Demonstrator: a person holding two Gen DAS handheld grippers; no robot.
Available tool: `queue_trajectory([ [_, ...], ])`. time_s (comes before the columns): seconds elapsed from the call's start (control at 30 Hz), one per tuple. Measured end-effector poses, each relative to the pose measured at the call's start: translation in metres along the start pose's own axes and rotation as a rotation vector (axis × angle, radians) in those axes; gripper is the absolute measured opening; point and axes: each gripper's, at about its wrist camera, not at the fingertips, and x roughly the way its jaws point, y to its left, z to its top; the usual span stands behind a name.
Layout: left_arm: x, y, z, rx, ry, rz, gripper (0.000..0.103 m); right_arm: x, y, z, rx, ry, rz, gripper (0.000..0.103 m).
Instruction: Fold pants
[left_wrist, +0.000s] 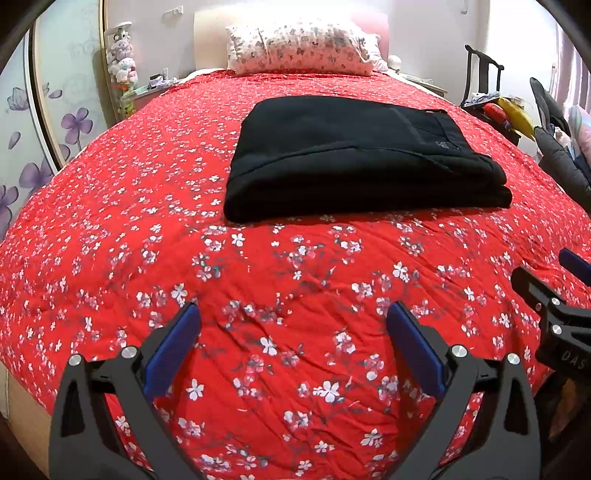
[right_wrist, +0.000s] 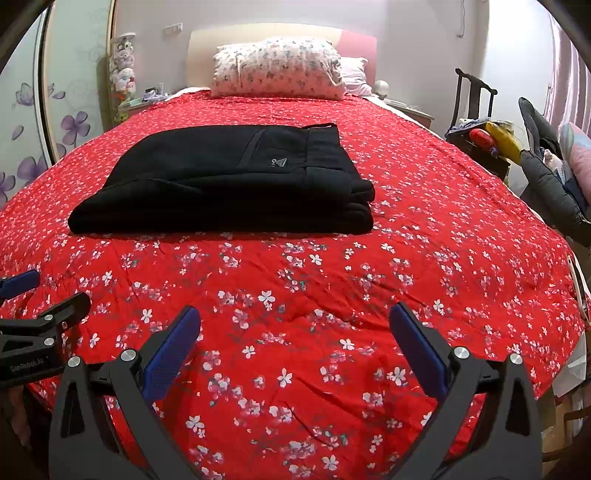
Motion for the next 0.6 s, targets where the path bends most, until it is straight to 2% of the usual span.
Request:
queue_trajectory([
  [0.37,-0.0071,-0.0042,-0.0004,0.007,-0.028,-0.031,0.101,0.0,0.0007,-0.0015,-0.001,0.002,0.001,0.102],
  [0.6,-0.0059,-0.0101,-0.0001,0.026,-0.022,-0.02,0.101,0.001,0.0009,-0.0032,-0.003,0.004,0.003,0.102],
])
